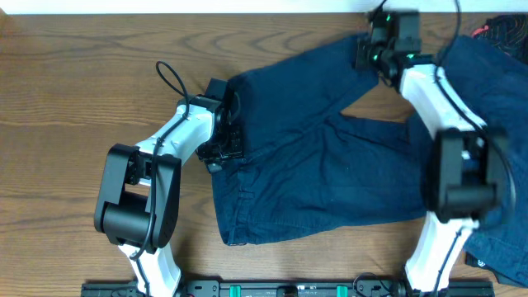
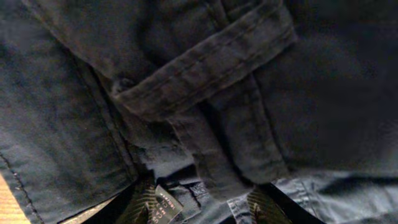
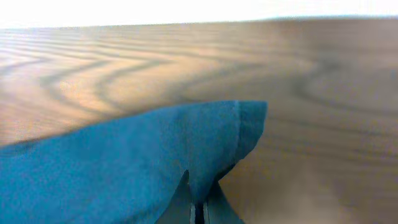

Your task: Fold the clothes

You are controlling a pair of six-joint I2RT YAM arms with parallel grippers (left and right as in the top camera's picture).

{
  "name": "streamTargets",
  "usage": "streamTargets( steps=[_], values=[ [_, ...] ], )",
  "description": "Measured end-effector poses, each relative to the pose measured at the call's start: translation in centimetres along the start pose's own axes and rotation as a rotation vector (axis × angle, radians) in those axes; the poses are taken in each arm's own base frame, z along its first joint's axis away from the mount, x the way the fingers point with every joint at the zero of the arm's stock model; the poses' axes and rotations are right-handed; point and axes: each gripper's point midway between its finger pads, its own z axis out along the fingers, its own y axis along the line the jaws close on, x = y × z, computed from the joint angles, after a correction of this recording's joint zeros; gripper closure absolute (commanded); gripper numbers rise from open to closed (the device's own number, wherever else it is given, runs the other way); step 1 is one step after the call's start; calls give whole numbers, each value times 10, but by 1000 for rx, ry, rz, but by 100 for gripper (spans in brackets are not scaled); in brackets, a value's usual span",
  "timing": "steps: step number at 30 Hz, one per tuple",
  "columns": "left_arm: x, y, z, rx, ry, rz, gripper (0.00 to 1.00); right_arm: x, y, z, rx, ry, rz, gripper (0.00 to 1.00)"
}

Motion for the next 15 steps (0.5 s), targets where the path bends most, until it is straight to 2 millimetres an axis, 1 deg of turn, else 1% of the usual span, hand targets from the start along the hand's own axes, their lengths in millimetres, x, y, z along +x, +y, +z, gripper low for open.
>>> streamTargets(
  steps=[2, 3, 4, 5, 6, 8, 9, 10, 13, 15],
  values=[
    [0, 0, 0, -1, 0, 0, 50, -4, 17, -27, -6, 21, -71, 96],
    [0, 0, 0, -2, 0, 0, 50, -2, 26, -38, -10, 42, -113, 92],
    [0, 0, 0, -2, 0, -1, 50, 2, 35, -47, -11, 68, -163, 85],
    [0, 1, 0, -2, 1, -1, 50, 10, 42, -53, -9, 104, -207, 82],
    [0, 1, 0, -2, 1, -1, 50, 21, 48, -55, 4, 152, -264, 82],
    [0, 1, 0, -2, 1, -1, 50, 50, 49, -49, 55, 263, -346, 82],
    [0, 1, 0, -2, 1, -1, 50, 63, 45, -45, 86, 315, -374, 83],
    [0, 1, 0, -3, 1, -1, 50, 81, 37, -38, 128, 384, -404, 87],
    [0, 1, 0, -3, 1, -1, 50, 126, 2, -21, 251, 556, -441, 87],
    [0, 1, 0, -3, 1, -1, 50, 150, -18, -16, 309, 645, -439, 87]
  ],
)
